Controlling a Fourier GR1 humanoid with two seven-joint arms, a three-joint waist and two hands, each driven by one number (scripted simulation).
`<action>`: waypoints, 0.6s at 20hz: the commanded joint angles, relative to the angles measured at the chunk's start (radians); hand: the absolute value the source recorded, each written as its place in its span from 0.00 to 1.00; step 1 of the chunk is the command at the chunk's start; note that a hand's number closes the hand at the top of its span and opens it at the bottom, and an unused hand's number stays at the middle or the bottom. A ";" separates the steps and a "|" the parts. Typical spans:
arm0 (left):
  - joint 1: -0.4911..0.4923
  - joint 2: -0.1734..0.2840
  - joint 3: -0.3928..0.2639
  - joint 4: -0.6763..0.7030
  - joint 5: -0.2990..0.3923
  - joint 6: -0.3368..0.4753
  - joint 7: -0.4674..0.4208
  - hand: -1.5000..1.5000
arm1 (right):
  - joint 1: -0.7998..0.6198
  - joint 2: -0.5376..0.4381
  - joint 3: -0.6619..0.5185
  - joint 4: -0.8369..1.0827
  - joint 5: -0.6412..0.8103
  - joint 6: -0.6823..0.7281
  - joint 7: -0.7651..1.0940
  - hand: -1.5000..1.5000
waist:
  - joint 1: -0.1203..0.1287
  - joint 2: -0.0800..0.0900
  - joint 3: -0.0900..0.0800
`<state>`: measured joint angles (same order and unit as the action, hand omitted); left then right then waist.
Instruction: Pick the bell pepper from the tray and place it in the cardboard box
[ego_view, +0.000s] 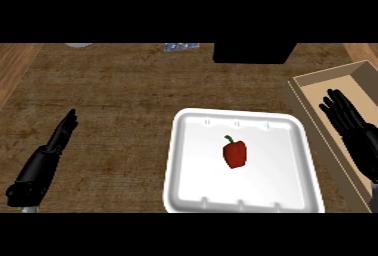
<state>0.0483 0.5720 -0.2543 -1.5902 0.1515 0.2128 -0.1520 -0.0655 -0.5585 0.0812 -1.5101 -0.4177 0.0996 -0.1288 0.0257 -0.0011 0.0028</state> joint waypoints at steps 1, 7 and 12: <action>-0.005 -0.033 0.031 -0.080 0.040 0.013 0.101 0.50 | 0.011 0.031 -0.047 -0.008 0.013 -0.068 0.016 1.00 | -0.024 -0.001 -0.002; -0.034 -0.152 0.075 -0.059 0.177 0.061 0.121 0.50 | 0.115 -0.191 -0.092 0.098 0.334 -0.277 -0.017 1.00 | -0.038 0.023 -0.029; -0.155 -0.192 0.111 -0.060 0.233 0.107 0.263 0.50 | 0.168 0.122 -0.073 0.053 0.386 -0.605 -0.144 0.00 | -0.042 -0.001 -0.003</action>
<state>-0.0379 0.4017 -0.1607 -1.6260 0.3528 0.2879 0.0205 0.0496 -0.4820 -0.0243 -1.4197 -0.1580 -0.3666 -0.1967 -0.0139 0.0034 -0.0021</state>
